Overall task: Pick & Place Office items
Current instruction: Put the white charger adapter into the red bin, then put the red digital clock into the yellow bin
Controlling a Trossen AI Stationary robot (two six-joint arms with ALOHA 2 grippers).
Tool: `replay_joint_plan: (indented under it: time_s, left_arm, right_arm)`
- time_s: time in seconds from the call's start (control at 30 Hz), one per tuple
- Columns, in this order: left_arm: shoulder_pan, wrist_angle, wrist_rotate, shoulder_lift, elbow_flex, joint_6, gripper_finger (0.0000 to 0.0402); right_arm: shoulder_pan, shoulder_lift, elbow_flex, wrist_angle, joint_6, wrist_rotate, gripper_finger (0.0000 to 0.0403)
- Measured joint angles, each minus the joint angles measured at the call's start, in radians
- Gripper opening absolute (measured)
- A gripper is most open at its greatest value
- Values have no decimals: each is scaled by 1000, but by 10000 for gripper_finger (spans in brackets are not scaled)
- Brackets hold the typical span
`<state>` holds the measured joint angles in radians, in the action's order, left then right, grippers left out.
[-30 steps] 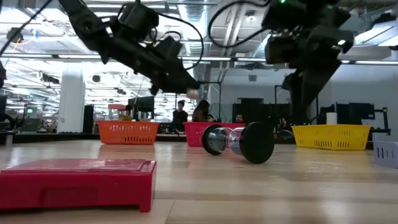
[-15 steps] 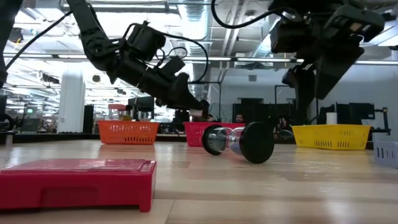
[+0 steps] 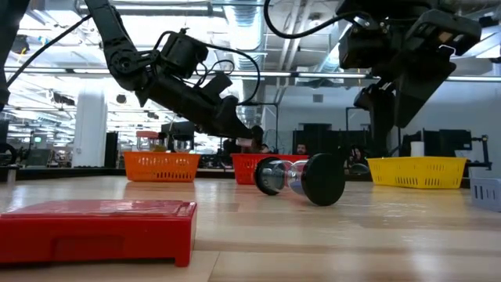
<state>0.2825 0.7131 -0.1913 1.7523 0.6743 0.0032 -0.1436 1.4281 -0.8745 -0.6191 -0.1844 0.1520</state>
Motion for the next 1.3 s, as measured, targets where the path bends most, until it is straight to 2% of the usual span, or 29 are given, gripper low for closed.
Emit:
replay_joint_plan:
  time_s: [0.3,0.63,0.83,1.3]
  left_arm:
    - [0,-4,1,0,0,-9,157]
    - [0,-8,2,0,0,-11,223]
    - [0,-8,5,0,0,-24,234]
    - [0,-8,3,0,0,-31,227]
  right_arm:
    - [8,0,0,80,-33,1,249]
    - [42,0,0,105,-165,4,249]
    - [41,0,0,105,-160,4,249]
    - [-116,0,0,11,-25,8,249]
